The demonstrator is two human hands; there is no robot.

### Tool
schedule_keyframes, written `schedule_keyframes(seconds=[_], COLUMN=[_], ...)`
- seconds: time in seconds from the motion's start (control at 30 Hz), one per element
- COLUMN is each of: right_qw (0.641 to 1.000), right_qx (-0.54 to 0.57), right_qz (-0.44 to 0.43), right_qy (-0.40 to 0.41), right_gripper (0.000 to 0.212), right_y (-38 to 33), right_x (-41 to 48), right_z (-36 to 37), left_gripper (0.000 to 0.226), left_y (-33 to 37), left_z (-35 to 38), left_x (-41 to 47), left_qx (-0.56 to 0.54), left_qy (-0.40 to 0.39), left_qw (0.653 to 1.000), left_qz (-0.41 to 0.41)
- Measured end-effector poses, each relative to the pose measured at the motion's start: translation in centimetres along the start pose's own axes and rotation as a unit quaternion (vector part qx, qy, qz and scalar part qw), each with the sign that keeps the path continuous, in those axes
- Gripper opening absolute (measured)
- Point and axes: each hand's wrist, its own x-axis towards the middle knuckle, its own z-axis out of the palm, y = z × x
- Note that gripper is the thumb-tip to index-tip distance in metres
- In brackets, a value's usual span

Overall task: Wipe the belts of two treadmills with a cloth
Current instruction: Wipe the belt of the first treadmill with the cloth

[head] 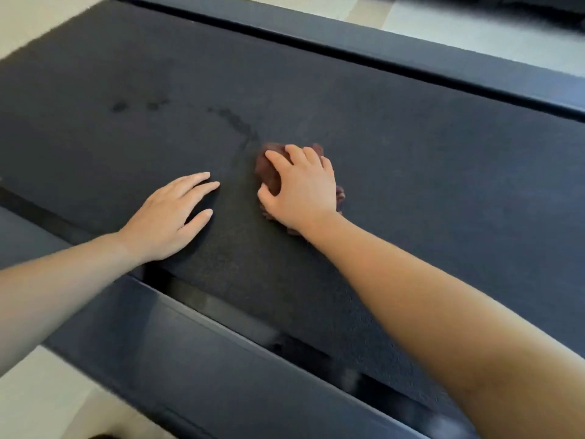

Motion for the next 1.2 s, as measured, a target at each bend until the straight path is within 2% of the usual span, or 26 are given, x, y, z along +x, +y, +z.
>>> schedule_keyframes(seconds=[0.1,0.2,0.37,0.47,0.6,0.8,0.97,1.2], right_qw=[0.999,1.0,0.998,0.998,0.991,0.984,0.978,0.976], right_qx=[-0.012,-0.007,-0.004,-0.014,-0.054,-0.054,-0.047,-0.066], right_qz=[0.035,0.014,-0.016,0.023,0.12,0.16,0.197,0.196], right_qy=[-0.005,-0.013,0.064,0.054,0.039,0.05,0.052,0.069], right_gripper=[0.05,0.05,0.051,0.053,0.054,0.055,0.055,0.056], right_y=[0.0,-0.7,-0.6,-0.3,-0.7,-3.5,-4.2,0.8], right_x=[1.5,-0.7,-2.5,1.7,5.8,1.1,1.0,9.1], right_z=[0.3,0.0,0.5,1.2,2.0,1.4,1.1,2.4], left_gripper=[0.052,0.052,0.048,0.055,0.06,0.057,0.056,0.056], left_y=[1.0,1.7,-1.1,-4.0,-6.3,-7.4,-6.8,-7.3], left_z=[-0.9,-1.8,-1.5,-1.4,-0.9,0.1,0.6,0.9], left_x=[1.5,2.6,3.5,4.7,8.1,13.2,16.8,19.0], left_qx=[0.021,0.038,0.028,0.027,0.012,-0.01,-0.053,-0.056], left_qy=[-0.034,-0.034,-0.009,-0.024,-0.04,-0.038,-0.01,0.023], left_qw=[0.999,0.998,0.997,0.995,0.992,0.976,0.98,0.984], left_qz=[0.006,0.047,0.075,0.095,0.119,0.214,0.193,0.167])
